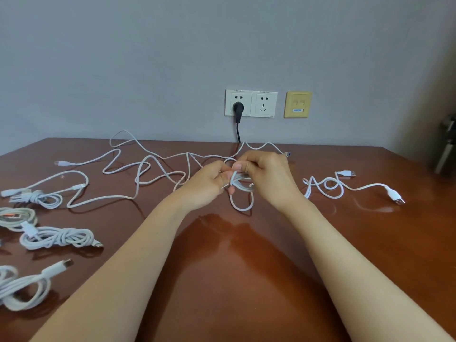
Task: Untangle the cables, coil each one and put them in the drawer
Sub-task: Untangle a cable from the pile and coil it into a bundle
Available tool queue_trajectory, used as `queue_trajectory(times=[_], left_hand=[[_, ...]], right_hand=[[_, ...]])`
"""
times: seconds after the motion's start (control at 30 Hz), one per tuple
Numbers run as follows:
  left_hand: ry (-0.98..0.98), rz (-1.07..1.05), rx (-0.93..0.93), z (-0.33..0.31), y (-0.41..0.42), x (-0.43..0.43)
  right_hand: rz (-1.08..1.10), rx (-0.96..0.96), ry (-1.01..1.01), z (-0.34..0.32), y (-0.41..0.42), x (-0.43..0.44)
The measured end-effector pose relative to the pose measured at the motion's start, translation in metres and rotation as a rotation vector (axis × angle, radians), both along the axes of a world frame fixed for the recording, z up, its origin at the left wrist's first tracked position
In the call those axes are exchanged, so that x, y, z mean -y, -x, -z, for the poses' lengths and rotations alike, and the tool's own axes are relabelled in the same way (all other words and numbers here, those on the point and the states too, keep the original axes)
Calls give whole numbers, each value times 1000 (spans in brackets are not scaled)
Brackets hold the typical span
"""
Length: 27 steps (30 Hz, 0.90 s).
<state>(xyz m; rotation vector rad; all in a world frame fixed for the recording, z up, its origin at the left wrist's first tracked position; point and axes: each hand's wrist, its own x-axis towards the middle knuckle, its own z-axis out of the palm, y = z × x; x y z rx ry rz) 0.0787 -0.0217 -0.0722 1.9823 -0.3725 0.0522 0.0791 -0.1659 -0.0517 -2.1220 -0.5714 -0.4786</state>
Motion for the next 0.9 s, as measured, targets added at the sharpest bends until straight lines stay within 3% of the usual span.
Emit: queue_trajectory(times=[0.33, 0.5, 0.63, 0.77, 0.9], left_hand=[[139, 34, -72, -3, 5, 0], [-3, 109, -73, -5, 10, 0], [-159, 101, 16, -8, 14, 5], [41, 213, -64, -13, 18, 10], [325, 183, -130, -12, 15, 7]], right_hand=[[114, -134, -146, -4, -3, 1], [129, -276, -130, -5, -4, 12], [-5, -603, -318, -10, -2, 23], [-114, -868, -440, -8, 0, 29], [-137, -756, -544, -2, -3, 19]])
